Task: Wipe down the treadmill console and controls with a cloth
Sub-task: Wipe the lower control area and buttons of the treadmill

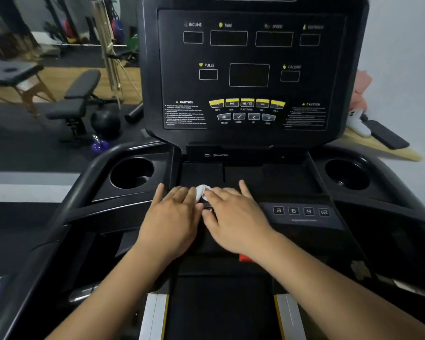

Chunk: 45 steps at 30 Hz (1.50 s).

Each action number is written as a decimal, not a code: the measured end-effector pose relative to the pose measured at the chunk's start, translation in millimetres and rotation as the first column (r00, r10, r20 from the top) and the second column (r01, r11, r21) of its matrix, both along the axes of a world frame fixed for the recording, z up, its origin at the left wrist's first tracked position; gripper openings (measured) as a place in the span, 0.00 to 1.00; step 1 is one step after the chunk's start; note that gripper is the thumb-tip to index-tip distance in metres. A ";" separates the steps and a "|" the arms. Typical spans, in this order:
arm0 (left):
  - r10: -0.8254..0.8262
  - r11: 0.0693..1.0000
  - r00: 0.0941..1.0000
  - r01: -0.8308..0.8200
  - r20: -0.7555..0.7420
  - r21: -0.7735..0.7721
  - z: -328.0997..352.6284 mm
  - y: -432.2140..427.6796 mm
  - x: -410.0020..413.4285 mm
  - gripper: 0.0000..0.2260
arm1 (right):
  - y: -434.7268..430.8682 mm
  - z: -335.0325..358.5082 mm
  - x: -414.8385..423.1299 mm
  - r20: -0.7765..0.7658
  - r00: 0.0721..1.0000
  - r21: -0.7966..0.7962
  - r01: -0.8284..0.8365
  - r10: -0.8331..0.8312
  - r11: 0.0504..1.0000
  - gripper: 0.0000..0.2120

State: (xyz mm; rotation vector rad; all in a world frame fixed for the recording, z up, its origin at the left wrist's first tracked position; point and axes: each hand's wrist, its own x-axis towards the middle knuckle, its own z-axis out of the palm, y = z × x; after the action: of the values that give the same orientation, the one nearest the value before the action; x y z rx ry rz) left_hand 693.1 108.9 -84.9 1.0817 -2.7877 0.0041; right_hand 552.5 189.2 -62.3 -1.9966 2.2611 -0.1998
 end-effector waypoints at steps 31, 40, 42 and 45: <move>-0.302 0.896 0.936 0.214 0.180 0.390 28.4 30.2 -213.4 0.26 | 28.7 19.6 -186.3 -0.156 0.960 0.248 0.268 -0.234 0.931 0.25; -0.330 0.891 0.933 0.259 0.142 0.372 33.3 47.5 -181.4 0.26 | 48.1 12.9 -168.6 -0.174 0.970 0.178 0.199 -0.168 0.964 0.27; -0.317 0.896 0.942 0.260 0.108 0.360 28.5 55.1 -160.7 0.25 | 65.5 12.0 -156.0 -0.184 0.970 0.143 0.186 -0.159 0.972 0.31; -0.278 0.902 0.958 0.238 0.065 0.359 29.0 52.4 -145.1 0.24 | 67.3 17.6 -145.1 -0.195 0.964 0.127 0.207 -0.180 0.970 0.35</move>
State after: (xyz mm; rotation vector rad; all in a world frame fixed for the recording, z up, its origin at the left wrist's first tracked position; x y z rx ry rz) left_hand 548.0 161.4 -55.8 0.7800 -3.0934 -0.4923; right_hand 407.4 256.5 -44.6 -1.7866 2.5025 0.1355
